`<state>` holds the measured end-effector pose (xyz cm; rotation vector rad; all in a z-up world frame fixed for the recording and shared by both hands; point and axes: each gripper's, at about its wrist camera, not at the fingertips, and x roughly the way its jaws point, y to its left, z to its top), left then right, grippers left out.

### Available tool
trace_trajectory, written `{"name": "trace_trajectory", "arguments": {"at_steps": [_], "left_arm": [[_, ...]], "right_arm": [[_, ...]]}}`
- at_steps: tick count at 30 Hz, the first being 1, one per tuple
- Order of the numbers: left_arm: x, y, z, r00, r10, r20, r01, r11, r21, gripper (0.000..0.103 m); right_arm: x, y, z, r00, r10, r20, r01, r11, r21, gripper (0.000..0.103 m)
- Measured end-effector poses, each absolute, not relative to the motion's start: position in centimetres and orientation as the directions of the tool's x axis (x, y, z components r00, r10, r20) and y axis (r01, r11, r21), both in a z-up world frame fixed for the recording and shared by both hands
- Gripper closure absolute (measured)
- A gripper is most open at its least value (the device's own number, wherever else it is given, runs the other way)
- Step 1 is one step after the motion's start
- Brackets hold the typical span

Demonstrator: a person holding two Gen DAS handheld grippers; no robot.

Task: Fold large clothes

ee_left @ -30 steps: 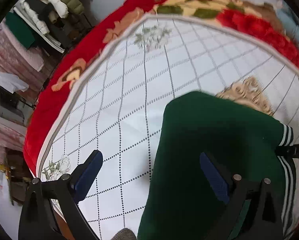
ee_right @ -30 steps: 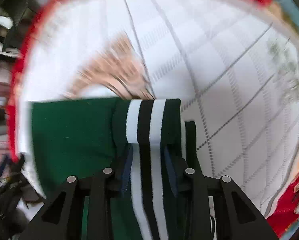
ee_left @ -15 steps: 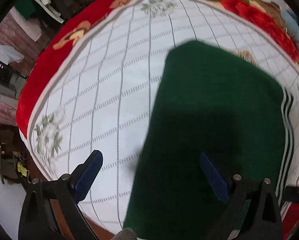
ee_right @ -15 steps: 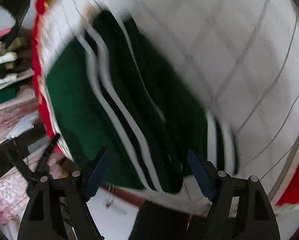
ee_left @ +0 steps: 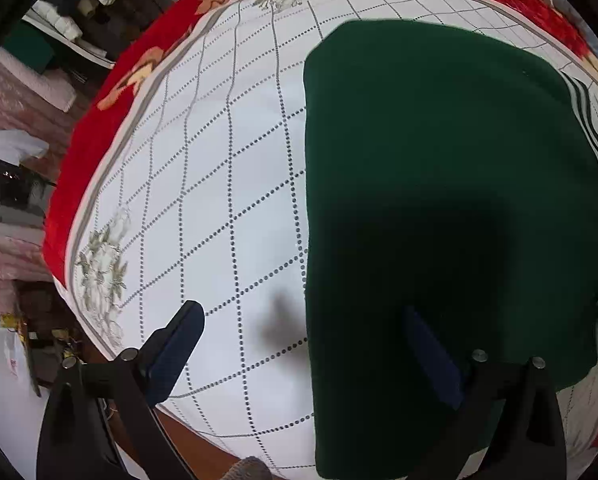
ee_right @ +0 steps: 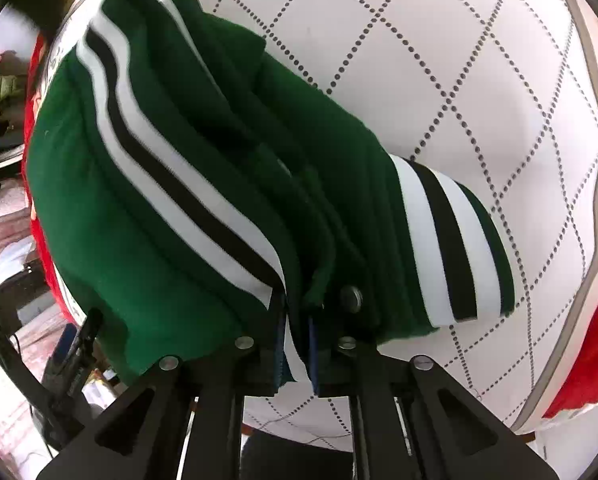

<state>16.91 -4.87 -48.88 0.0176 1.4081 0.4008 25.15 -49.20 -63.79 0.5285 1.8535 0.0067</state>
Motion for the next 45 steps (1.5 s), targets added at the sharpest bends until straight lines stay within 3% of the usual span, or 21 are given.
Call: {"name": "trace_trajectory", "arguments": {"at_steps": [3, 4, 5, 6, 13, 15, 16, 20, 24, 28, 33, 34, 35, 37, 45], "left_arm": [[16.4, -4.4, -47.8, 0.111, 0.268, -0.957, -0.297, 0.928, 0.225, 0.001], [16.1, -4.1, -47.3, 0.116, 0.257, -0.96, -0.319, 0.925, 0.209, 0.001], [15.9, -4.0, -47.0, 0.119, 0.251, -0.961, -0.332, 0.922, 0.199, 0.001], [15.6, -4.0, -46.7, 0.12, 0.245, -0.962, -0.343, 0.92, 0.191, 0.001], [14.4, -5.7, -48.7, 0.066, 0.21, -0.975, -0.348, 0.921, 0.175, 0.001], [14.3, -6.2, -49.2, 0.063, 0.218, -0.974, -0.338, 0.923, 0.184, 0.001], [14.1, -6.3, -49.2, 0.066, 0.22, -0.973, -0.336, 0.923, 0.186, 0.001], [14.0, -6.7, -49.5, 0.069, 0.223, -0.972, -0.33, 0.925, 0.189, 0.001], [14.1, -7.0, -49.9, 0.074, 0.203, -0.977, -0.324, 0.931, 0.169, 0.001], [14.1, -7.6, -50.0, 0.07, 0.219, -0.973, -0.31, 0.932, 0.187, 0.001], [14.3, -7.0, -49.3, 0.061, 0.193, -0.979, -0.34, 0.927, 0.161, 0.001], [14.4, -6.8, -48.9, 0.07, 0.184, -0.98, -0.351, 0.924, 0.149, 0.001], [14.7, -6.7, -48.4, 0.081, 0.182, -0.98, -0.36, 0.922, 0.142, 0.001], [15.6, -6.6, -47.7, 0.104, 0.183, -0.978, -0.368, 0.92, 0.133, 0.001], [22.7, -4.2, -47.7, 0.183, 0.258, -0.949, -0.396, 0.903, 0.169, 0.001]], "right_arm": [[25.2, -49.9, -61.1, -0.214, 0.401, -0.891, 0.362, 0.879, 0.309, 0.068], [24.9, -50.4, -59.7, -0.189, 0.405, -0.895, 0.366, 0.874, 0.318, 0.044], [24.4, -50.8, -58.6, -0.169, 0.41, -0.896, 0.371, 0.869, 0.328, 0.028], [23.8, -51.5, -57.8, -0.161, 0.416, -0.895, 0.375, 0.864, 0.334, 0.026], [21.6, -50.0, -63.2, -0.262, 0.51, -0.82, 0.476, 0.807, 0.35, 0.027], [22.0, -49.4, -64.9, -0.238, 0.517, -0.822, 0.506, 0.789, 0.35, 0.055], [22.0, -48.9, -65.2, -0.218, 0.536, -0.816, 0.518, 0.772, 0.368, 0.078], [22.7, -47.3, -63.0, -0.161, 0.452, -0.877, 0.469, 0.817, 0.335, 0.094], [23.7, -47.0, -60.1, -0.078, 0.364, -0.928, 0.431, 0.852, 0.298, 0.096], [24.2, -47.3, -63.5, -0.177, 0.372, -0.911, 0.466, 0.847, 0.256, 0.095], [25.6, -46.6, -61.7, -0.182, 0.325, -0.928, 0.365, 0.899, 0.243, 0.078], [26.1, -46.9, -60.6, -0.162, 0.309, -0.937, 0.332, 0.911, 0.243, 0.068], [26.5, -46.7, -59.5, -0.135, 0.29, -0.948, 0.298, 0.924, 0.24, 0.047], [27.7, -46.4, -57.5, -0.055, 0.259, -0.964, 0.248, 0.939, 0.238, 0.027], [37.9, -43.0, -55.5, 0.077, 0.306, -0.949, 0.074, 0.947, 0.312, 0.027]]}}
